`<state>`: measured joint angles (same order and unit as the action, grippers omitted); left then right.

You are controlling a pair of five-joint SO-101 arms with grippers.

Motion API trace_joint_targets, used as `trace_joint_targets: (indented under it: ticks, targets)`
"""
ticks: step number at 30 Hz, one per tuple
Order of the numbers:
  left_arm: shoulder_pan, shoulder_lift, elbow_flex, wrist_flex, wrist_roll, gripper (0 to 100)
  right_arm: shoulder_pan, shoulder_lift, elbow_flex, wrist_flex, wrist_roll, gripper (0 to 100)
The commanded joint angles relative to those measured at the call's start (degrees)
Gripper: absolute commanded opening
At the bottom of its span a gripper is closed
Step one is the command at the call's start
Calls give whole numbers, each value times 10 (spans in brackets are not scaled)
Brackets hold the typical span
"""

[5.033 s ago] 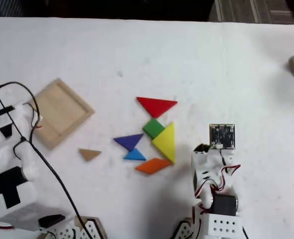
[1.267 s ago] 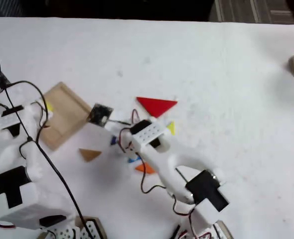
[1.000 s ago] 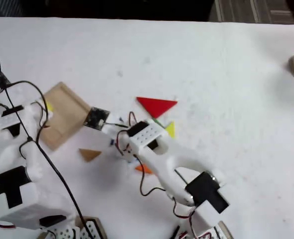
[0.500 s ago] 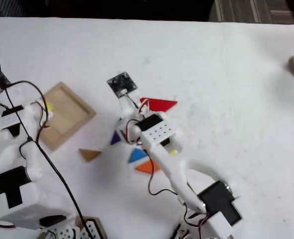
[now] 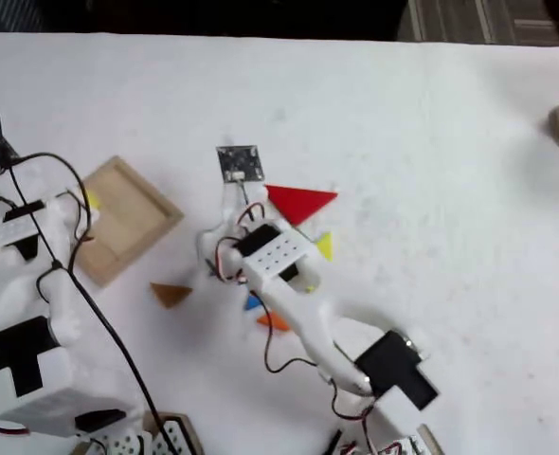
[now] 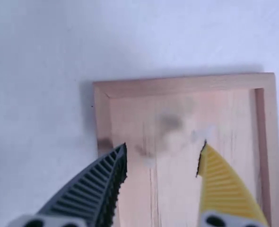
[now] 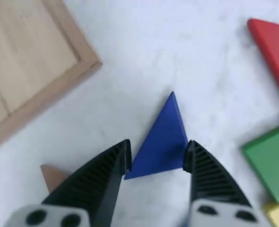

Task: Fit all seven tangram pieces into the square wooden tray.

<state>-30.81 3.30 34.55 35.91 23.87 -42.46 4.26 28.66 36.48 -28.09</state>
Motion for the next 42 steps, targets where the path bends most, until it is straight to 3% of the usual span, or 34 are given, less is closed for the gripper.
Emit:
trace_joint_targets:
  ticks: [1, 21, 28, 37, 42]
  targets:
    - [10, -29, -5, -14, 1, 268, 10, 12, -38, -7, -11, 187]
    - [10, -29, -5, -14, 0, 269, 3, 114, -105, 53, -9, 191]
    - [10, -29, -5, -14, 0, 269, -12, 117, -133, 135, -12, 345]
    - [10, -29, -5, -14, 0, 270, -22, 118, -135, 119, -8, 262]
    - [10, -29, -5, -14, 0, 270, 11, 118, -136, 102, 1, 259]
